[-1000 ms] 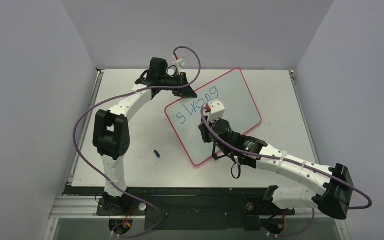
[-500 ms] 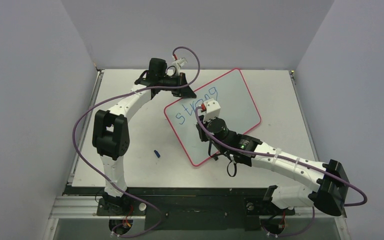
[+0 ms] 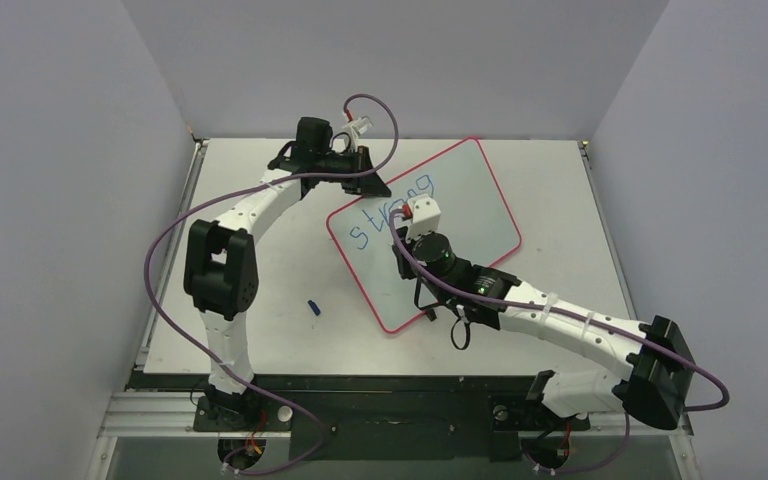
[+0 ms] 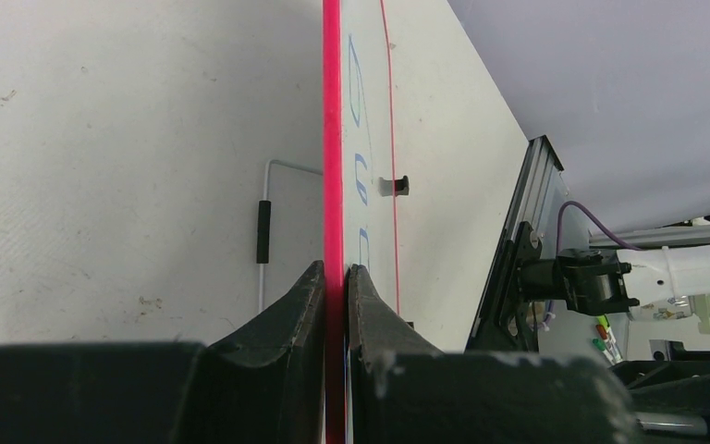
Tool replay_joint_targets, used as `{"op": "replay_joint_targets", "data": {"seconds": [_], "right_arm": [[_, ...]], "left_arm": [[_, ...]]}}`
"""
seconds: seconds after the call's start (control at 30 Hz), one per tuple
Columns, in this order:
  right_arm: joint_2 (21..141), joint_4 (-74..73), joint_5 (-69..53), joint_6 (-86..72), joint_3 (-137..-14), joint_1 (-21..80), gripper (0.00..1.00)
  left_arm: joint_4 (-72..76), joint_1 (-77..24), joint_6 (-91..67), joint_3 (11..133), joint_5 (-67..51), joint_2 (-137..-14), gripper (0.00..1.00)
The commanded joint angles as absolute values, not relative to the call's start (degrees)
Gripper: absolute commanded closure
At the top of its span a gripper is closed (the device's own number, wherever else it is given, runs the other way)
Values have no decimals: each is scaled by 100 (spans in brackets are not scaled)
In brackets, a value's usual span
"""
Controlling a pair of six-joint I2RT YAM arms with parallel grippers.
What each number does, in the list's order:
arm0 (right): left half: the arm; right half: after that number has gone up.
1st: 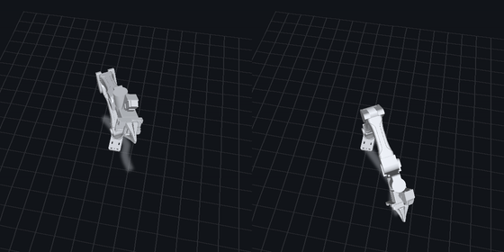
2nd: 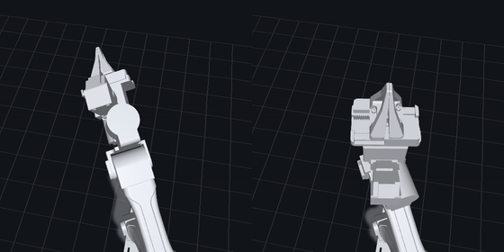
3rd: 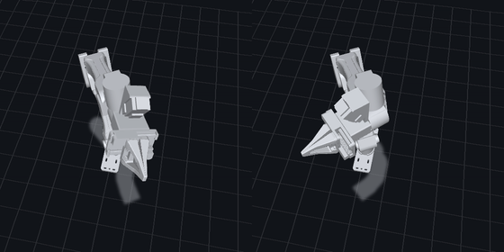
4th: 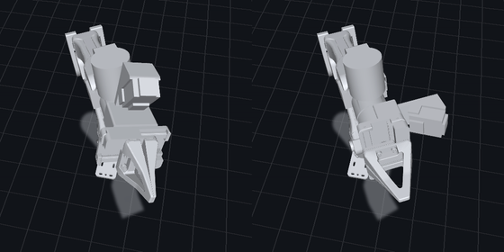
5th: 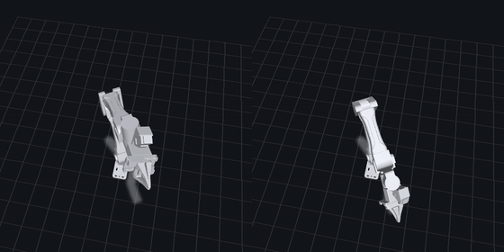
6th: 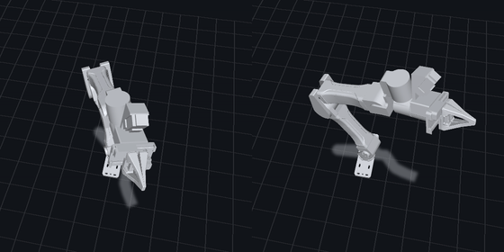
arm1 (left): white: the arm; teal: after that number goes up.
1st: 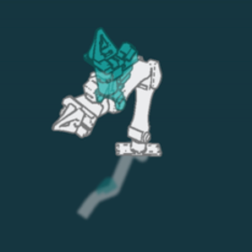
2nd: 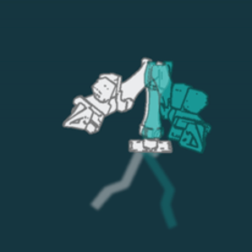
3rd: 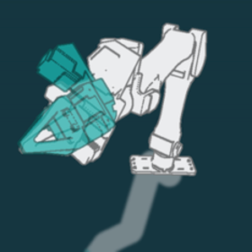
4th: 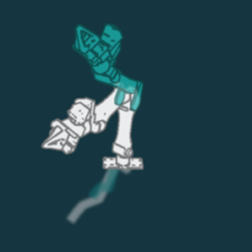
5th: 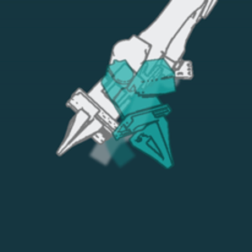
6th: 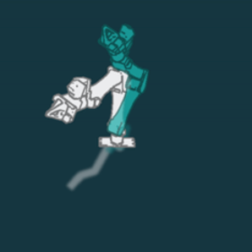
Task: Write a sentence on the whiteboard
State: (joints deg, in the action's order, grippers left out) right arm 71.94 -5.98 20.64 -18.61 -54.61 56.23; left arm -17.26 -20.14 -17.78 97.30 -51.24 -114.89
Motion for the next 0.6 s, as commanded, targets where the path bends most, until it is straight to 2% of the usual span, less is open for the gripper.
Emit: {"op": "replay_joint_targets", "data": {"seconds": [0.0,0.57], "right_arm": [[7327,-219,2027,-1908,-5534,5598,100],[7947,640,1955,-1984,-5392,5554,100]], "left_arm": [[-1633,-2049,-1377,9691,-5305,-11119,100],[-1679,-2030,-1302,9686,-5282,-11100,100]]}}
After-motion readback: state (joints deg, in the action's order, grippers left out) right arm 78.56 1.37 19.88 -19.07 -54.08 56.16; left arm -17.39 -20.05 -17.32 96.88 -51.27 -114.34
